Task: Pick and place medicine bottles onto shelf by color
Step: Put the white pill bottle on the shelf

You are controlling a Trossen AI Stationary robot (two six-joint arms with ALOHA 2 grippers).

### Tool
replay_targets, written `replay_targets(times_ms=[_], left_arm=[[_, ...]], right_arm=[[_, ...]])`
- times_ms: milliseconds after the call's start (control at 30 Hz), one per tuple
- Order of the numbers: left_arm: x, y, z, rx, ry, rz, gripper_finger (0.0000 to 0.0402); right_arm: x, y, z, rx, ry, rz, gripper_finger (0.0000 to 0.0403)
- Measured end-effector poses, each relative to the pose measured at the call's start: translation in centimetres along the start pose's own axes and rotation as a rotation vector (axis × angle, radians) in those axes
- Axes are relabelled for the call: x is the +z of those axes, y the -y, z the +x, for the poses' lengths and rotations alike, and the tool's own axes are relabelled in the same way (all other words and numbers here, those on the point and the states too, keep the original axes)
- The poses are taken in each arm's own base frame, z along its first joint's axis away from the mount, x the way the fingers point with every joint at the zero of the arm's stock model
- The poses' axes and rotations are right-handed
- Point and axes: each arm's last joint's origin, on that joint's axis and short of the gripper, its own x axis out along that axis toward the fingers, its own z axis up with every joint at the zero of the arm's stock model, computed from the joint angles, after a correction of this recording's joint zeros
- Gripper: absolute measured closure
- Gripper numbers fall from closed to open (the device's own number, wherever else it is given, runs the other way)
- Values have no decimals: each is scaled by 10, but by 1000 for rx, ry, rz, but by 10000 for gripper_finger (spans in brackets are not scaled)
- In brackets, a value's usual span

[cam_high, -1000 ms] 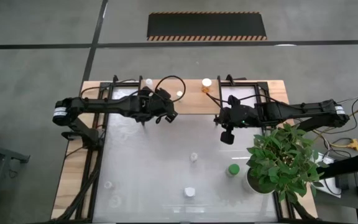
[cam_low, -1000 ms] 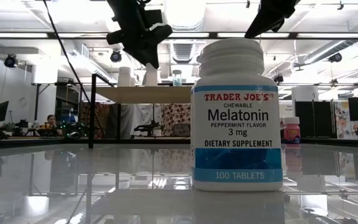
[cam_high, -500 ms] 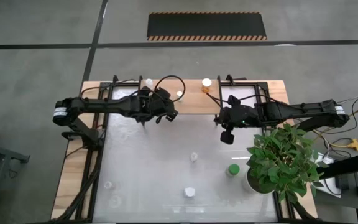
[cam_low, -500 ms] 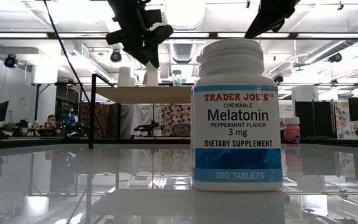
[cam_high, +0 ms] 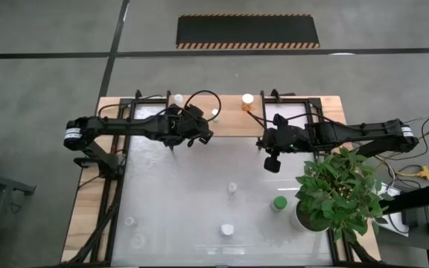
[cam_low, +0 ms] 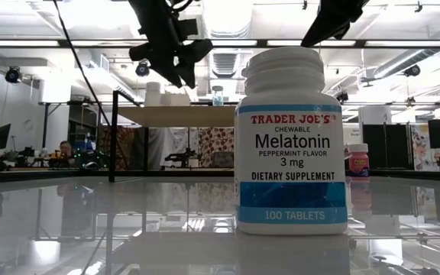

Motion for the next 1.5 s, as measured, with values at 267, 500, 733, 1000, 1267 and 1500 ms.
replay_targets(times_ms=[267,500,733,1000,1267,1500], left_arm=[[7,2,-5,-25,33,45,238],[17,0,-56,-235,91,116,237],[-14,12,-116,-415,156,199,237],[-66,20,-109,-442,-3,170,237],[-114,2,-87,-273,-332,34,237],[-141,-6,-86,-286,-708,3,237]], right_arm=[[0,0,0,0,-4,-2,392],[0,0,0,0,-2,7,389],[1,0,0,2,8,37,341],[1,0,0,2,7,60,250],[-2,0,1,-1,-10,65,196],[-8,-1,5,-4,-33,54,182]])
